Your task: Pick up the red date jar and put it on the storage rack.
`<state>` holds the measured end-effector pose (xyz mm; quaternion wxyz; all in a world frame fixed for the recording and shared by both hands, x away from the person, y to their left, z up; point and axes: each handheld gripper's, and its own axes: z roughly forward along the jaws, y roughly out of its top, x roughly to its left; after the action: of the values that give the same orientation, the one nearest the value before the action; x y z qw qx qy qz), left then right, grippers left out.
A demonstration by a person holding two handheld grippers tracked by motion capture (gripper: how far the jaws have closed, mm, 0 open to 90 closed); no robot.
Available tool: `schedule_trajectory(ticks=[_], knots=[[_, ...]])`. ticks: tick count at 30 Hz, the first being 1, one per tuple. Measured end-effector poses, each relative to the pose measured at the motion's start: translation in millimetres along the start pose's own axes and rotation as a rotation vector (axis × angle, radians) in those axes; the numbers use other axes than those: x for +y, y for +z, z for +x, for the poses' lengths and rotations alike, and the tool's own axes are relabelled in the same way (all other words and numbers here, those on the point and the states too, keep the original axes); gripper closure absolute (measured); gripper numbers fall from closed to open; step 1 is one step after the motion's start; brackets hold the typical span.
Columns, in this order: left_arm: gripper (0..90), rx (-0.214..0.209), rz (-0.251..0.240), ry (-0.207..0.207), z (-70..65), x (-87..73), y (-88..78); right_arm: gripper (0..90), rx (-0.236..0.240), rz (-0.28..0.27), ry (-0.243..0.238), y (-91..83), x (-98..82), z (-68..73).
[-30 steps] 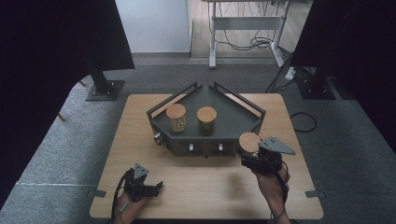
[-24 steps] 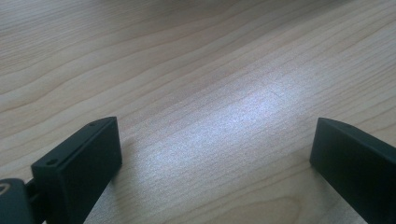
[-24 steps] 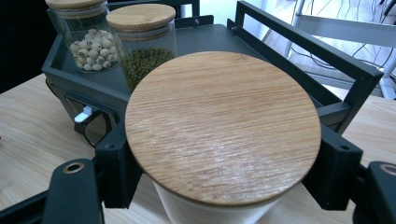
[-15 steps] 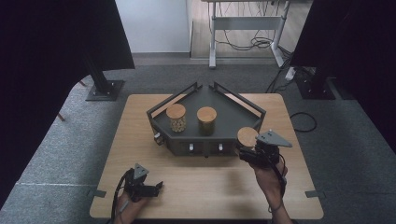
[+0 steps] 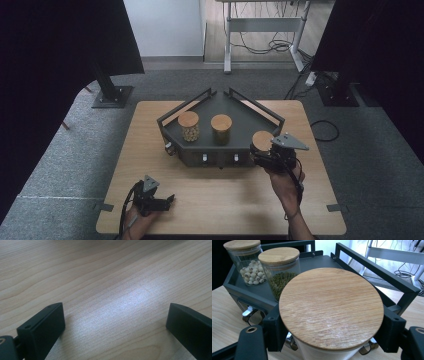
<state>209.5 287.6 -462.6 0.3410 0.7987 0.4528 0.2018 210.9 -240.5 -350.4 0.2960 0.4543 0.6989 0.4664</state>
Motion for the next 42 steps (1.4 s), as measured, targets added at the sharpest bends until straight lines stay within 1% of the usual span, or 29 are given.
schedule_trajectory(ticks=[18,32,42], knots=[[1.9,-0.002,0.003,0.005,0.7,0.5,-0.1,24.9,-0.013,0.011,-0.007,19.3,17.9,-1.6],[1.8,-0.004,0.005,0.007,0.9,0.8,-0.2,24.9,-0.029,0.012,-0.006,32.3,26.1,-1.7],[1.8,-0.005,0.005,0.008,1.0,1.0,-0.3,24.9,-0.036,0.012,-0.016,43.2,32.1,-0.1]])
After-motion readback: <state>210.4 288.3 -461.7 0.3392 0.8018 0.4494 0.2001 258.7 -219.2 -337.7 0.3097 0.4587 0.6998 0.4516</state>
